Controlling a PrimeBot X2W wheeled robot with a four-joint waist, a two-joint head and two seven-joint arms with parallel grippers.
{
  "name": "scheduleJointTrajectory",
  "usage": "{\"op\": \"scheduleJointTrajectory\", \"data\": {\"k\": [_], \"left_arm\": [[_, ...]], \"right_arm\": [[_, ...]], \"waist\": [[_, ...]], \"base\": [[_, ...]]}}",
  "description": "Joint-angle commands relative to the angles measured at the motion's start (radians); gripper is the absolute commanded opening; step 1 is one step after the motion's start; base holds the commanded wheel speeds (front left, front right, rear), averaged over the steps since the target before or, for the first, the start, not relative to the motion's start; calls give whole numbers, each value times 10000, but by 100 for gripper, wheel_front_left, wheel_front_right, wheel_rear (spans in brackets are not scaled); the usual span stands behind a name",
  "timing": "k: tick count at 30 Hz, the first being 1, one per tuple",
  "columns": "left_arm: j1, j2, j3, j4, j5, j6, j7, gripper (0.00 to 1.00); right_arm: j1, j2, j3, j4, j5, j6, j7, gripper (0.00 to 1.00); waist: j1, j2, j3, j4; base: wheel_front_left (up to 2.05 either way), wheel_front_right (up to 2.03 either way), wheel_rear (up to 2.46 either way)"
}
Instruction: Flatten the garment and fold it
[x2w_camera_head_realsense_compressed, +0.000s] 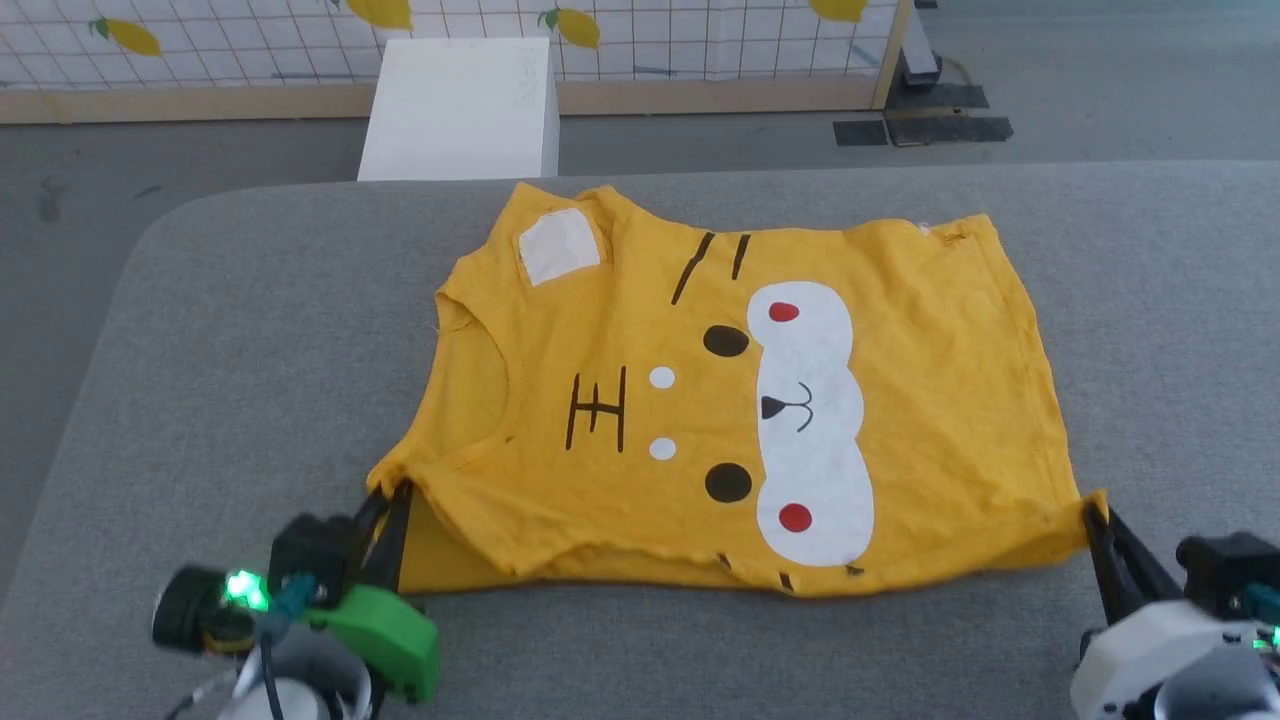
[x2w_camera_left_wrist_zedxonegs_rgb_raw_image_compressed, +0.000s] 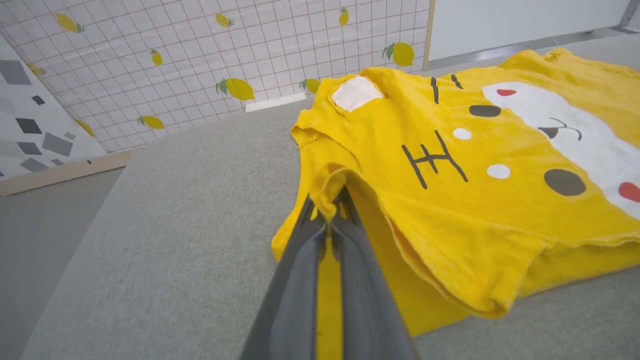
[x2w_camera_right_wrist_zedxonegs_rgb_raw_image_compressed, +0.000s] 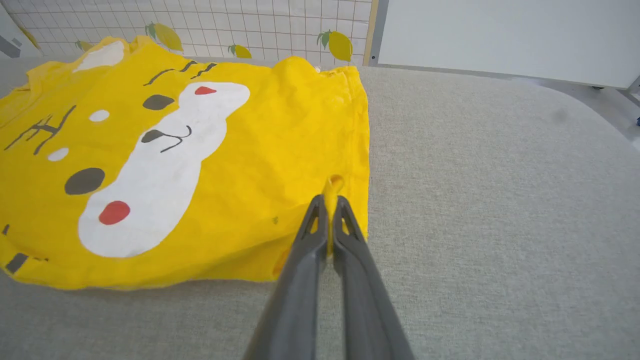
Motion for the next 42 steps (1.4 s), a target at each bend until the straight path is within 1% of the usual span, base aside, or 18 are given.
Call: {"op": "scheduleJointTrajectory", "data": {"k": [1,3,7,11,13,16,22,27,31,33,34,35,36,37,38,39,40,42], "left_arm": [[-498,35,0,57,65,-125,-17,0],[-1171,109,-87,182,133,-378,168,0],[-2637,307,-282,643,139,-1128,638,0],[-3916,512,-331,1327,-12,-1782,1103,0],[-4428,576,-370,1774,-240,-2035,1492,0],[-5047,725,-555,2431,-552,-2294,2126,0],[-5923,1033,-774,3778,-1560,-2475,3516,0],[-6186,1071,-761,4723,-2716,-2497,5423,0],[-6102,952,-676,5075,-3735,-2503,6930,0],[-6000,908,-600,5084,-4082,-2443,7468,0],[-5958,875,-534,5031,-4189,-2371,7527,0],[-5897,821,-409,4937,-4293,-2236,7434,40],[-5844,784,-322,4830,-4313,-2137,7242,95],[-5771,764,-298,4651,-4214,-2089,6879,100],[-5692,760,-270,4484,-4104,-2074,6474,100],[-5561,712,-149,4286,-3998,-2001,5791,100],[-5451,675,-39,4098,-3879,-1935,5139,100],[-5133,467,314,3689,-3670,-1715,3432,100]], "right_arm": [[-340,-88,57,-75,-35,-15,74,0],[-715,-238,144,-58,-41,-15,259,0],[-1629,-675,366,320,89,-15,794,0],[-2586,-961,633,676,163,-15,1291,0],[-3055,-1113,747,1005,272,-15,1536,0],[-3731,-1271,963,1537,502,-15,1846,0],[-4969,-1378,1376,2516,997,-15,2721,0],[-5839,-1345,1718,3280,1555,-15,4032,0],[-6323,-1343,1821,3817,1872,-15,5241,0],[-6453,-1326,1777,4019,1944,-15,5887,0],[-6481,-1311,1746,4052,1988,-15,6117,0],[-6502,-1289,1665,4035,2030,-15,6288,0],[-6507,-1274,1596,3971,2049,-15,6308,9],[-6475,-1253,1482,3873,2073,-15,6226,47],[-6424,-1225,1384,3799,2086,-15,6146,94],[-6312,-1185,1243,3718,2095,-15,6027,100],[-6209,-1150,1168,3619,2097,-15,5901,100],[-5899,-1109,1031,3316,2091,-15,5403,100]], "waist": [[1,0,119,-69],[1,0,289,-107],[1,0,694,-205],[1,0,1162,-341],[1,0,1425,-398],[1,0,1780,-481],[1,0,2436,-626],[1,0,2781,-707],[1,0,2886,-701],[1,0,2876,-673],[1,0,2851,-646],[1,0,2814,-612],[1,0,2771,-582],[1,0,2687,-534],[1,0,2625,-512],[1,0,2509,-467],[1,0,2430,-446],[1,0,2186,-360]], "base": [[0,0,0],[0,0,0],[0,0,0],[0,0,0],[0,0,0],[0,0,0],[0,0,0],[0,0,0],[0,0,0],[0,0,0],[0,0,0],[0,0,0],[0,0,0],[0,0,0],[0,0,0],[0,0,0],[0,0,0],[0,0,0]]}}
